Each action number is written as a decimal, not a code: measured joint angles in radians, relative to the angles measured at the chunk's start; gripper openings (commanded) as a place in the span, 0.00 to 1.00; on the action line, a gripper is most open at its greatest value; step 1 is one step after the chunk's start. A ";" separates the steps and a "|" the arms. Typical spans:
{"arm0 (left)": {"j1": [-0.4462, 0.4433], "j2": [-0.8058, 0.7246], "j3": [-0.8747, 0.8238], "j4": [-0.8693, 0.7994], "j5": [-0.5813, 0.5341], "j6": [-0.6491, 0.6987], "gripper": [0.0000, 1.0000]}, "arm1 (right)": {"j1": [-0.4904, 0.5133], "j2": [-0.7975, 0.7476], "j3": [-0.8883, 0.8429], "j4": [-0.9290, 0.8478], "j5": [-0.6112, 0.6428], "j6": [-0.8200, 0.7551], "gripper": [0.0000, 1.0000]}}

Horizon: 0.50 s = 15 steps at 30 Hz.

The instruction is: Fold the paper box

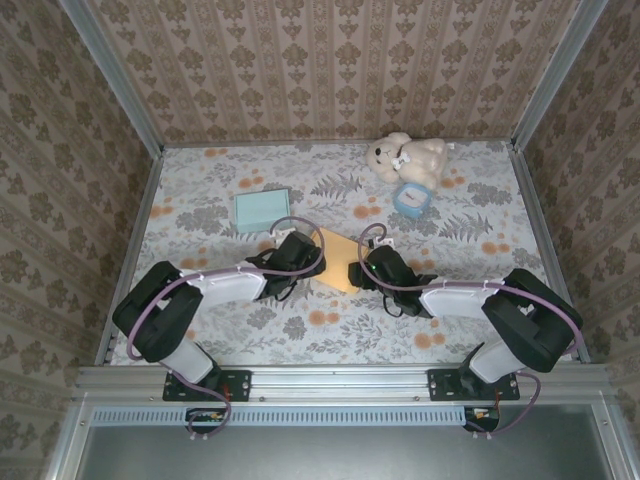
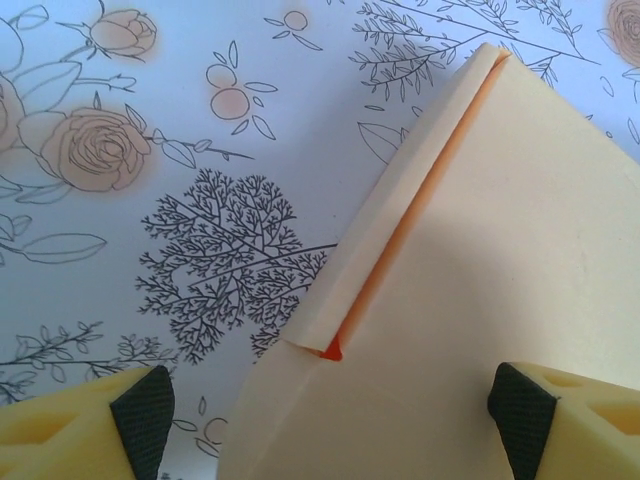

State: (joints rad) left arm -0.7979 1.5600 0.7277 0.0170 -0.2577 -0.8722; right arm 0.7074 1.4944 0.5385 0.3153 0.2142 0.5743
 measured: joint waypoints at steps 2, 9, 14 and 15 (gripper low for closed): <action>0.014 -0.008 0.000 -0.010 0.011 0.016 0.87 | -0.005 0.003 0.005 -0.002 -0.006 -0.012 0.64; 0.034 -0.052 -0.001 -0.003 0.060 0.037 0.89 | -0.036 0.037 0.034 0.004 -0.035 -0.043 0.63; 0.036 -0.086 0.000 0.053 0.103 0.058 0.98 | -0.048 0.069 0.049 0.034 -0.051 -0.052 0.63; 0.040 -0.085 0.000 0.058 0.109 0.064 0.99 | -0.050 0.072 0.051 0.041 -0.055 -0.052 0.63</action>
State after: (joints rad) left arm -0.7582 1.4746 0.7277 0.0746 -0.1490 -0.8082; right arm 0.6579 1.5669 0.5892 0.3561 0.1589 0.5220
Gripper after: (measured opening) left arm 0.968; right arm 0.631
